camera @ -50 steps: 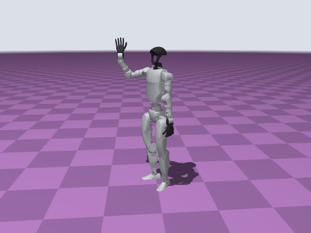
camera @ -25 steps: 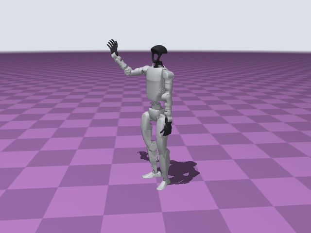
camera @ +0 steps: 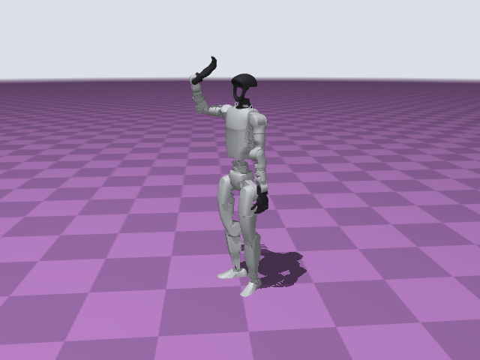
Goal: Upper body actions
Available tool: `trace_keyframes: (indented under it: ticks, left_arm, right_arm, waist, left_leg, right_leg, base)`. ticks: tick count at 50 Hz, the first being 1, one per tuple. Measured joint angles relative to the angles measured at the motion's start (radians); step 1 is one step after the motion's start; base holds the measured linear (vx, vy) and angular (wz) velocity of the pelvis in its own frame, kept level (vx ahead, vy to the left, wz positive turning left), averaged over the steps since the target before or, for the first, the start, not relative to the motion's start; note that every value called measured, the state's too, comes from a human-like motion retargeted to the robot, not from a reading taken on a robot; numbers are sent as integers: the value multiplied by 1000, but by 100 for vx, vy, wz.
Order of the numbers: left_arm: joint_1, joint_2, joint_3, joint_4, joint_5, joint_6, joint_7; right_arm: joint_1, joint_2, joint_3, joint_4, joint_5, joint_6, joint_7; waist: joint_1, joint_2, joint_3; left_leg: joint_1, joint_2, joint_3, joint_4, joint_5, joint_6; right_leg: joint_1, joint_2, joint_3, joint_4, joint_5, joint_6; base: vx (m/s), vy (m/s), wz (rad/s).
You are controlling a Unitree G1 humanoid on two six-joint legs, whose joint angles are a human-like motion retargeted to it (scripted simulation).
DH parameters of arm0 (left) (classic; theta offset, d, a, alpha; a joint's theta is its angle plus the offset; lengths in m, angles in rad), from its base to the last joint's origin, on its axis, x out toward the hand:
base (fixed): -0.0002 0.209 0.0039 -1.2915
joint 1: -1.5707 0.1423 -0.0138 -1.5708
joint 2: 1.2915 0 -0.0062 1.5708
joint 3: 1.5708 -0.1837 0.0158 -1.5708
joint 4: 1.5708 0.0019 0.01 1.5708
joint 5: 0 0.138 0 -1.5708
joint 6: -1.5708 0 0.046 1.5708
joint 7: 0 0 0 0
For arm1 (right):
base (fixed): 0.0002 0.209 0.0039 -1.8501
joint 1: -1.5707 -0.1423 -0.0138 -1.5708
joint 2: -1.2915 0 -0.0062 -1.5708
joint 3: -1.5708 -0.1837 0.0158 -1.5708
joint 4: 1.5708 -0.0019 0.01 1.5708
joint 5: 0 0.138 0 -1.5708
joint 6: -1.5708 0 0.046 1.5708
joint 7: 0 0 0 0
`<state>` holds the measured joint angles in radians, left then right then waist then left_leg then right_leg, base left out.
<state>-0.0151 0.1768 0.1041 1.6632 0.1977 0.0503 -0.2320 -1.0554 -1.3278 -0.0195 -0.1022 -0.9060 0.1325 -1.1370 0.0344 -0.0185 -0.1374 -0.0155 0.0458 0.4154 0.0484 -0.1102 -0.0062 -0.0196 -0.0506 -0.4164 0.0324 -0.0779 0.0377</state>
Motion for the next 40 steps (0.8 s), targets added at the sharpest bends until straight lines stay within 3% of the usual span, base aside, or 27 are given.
trace_keyframes:
  ticks: [2,4,5,10,14,18,23,30,33,37,40]
  left_arm:
    - [-4,-11,-7,-18,3,-6,-3]
    - [-6,-20,-10,-33,3,-13,-7]
    - [-6,-23,-11,-40,2,-17,-8]
    - [-8,-30,-13,-49,-5,-25,-7]
    - [-4,-26,-14,-35,-2,-21,-2]
    - [5,-21,-6,-17,1,-13,9]
    - [26,-26,7,-4,-11,-2,29]
    - [51,-34,5,-26,6,1,8]
    - [60,-37,-10,-43,0,-2,6]
    - [60,-41,-30,-48,-6,-1,11]
    - [54,-42,-46,-50,-3,1,14]
  right_arm:
    - [33,59,-21,108,81,-169,23]
    - [81,149,-73,221,248,-285,149]
    - [106,197,-105,274,354,-307,222]
    - [230,375,-292,450,802,-224,472]
    - [393,470,-422,507,984,-320,639]
    - [618,622,-527,504,998,-445,717]
    - [847,839,-527,582,764,-543,678]
    - [1062,1030,-349,886,520,-550,850]
    - [1119,1045,-258,1091,275,-517,964]
    - [1114,1089,-128,1486,-31,-283,1137]
    - [1103,1155,-7,1743,-72,-147,1385]
  waist:
    - [-2,-1,0]
    - [-5,-3,-1]
    - [-6,-5,-2]
    - [-6,-10,9]
    - [-4,-10,22]
    - [-11,-9,42]
    - [-34,5,73]
    - [-57,30,116]
    - [-47,33,122]
    - [-34,41,105]
    - [-23,44,98]
  left_leg:
    - [-4,0,-10,2,2,1]
    - [-9,-1,-18,3,4,3]
    - [-11,-1,-22,4,5,3]
    - [-12,-3,-26,9,6,6]
    - [-8,-4,-22,10,6,6]
    - [1,-7,-21,9,8,5]
    - [14,-6,-20,9,10,4]
    - [28,-4,-20,10,14,1]
    - [32,-8,-20,9,16,0]
    - [23,-9,-24,9,17,-2]
    - [19,-10,-29,9,19,-3]
  right_leg:
    - [3,0,-9,-2,0,1]
    - [5,-2,-16,-3,0,2]
    - [5,-2,-20,-4,1,3]
    - [11,-5,-27,-6,3,3]
    - [14,-6,-26,-7,5,3]
    - [22,-8,-26,-8,7,2]
    - [35,-8,-25,-9,9,0]
    - [52,-8,-23,-11,10,-2]
    - [56,-11,-22,-11,9,-3]
    - [49,-12,-25,-12,9,-4]
    - [49,-13,-29,-13,7,-4]
  base:
    - [-2,-2,23]
    - [-1,-1,20]
    - [0,0,0]
    - [0,0,0]
    - [0,0,0]
    - [0,0,0]
    - [0,0,0]
    - [0,0,0]
    - [0,0,0]
    - [0,0,0]
    - [0,0,-9]
